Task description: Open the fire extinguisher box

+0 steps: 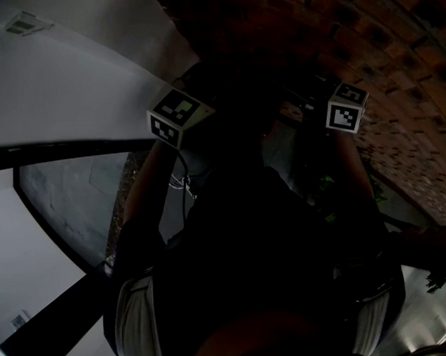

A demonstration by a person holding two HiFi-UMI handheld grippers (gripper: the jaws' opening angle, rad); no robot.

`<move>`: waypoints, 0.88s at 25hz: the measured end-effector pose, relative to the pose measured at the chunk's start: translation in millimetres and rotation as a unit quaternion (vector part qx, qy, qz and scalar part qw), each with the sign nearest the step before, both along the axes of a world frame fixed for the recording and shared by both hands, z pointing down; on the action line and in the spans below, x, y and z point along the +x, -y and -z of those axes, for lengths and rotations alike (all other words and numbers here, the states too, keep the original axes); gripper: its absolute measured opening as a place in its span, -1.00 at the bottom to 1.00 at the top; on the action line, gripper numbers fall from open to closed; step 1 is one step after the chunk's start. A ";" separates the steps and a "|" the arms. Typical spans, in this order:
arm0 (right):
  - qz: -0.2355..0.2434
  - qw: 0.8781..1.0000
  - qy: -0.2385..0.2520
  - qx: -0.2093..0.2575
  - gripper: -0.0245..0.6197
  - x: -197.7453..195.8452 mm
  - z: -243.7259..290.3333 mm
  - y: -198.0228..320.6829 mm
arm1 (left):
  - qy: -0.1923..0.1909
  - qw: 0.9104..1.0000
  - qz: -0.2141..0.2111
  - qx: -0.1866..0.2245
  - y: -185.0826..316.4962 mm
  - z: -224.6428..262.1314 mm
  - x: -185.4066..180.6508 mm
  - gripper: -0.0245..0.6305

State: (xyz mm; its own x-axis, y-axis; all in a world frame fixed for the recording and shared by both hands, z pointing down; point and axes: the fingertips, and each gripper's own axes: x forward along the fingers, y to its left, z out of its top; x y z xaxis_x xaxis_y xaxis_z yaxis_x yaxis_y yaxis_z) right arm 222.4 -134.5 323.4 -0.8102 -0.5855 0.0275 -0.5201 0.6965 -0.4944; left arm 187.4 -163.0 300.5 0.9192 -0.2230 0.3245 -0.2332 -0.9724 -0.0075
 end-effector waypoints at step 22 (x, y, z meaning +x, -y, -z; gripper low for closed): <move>0.039 0.961 -0.200 0.189 -0.90 -91.4 82.8 -4.4 | -0.114 0.992 0.029 -0.044 8.8 49.1 -12.2 -0.95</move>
State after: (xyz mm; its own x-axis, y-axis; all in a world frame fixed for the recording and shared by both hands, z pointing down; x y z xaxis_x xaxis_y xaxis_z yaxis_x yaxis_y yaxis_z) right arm 130.9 -130.1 240.7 -0.8207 -0.5531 0.1435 -0.5550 0.8313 0.0299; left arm 175.2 -171.8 251.4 0.9575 -0.2575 0.1297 -0.2744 -0.9520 0.1358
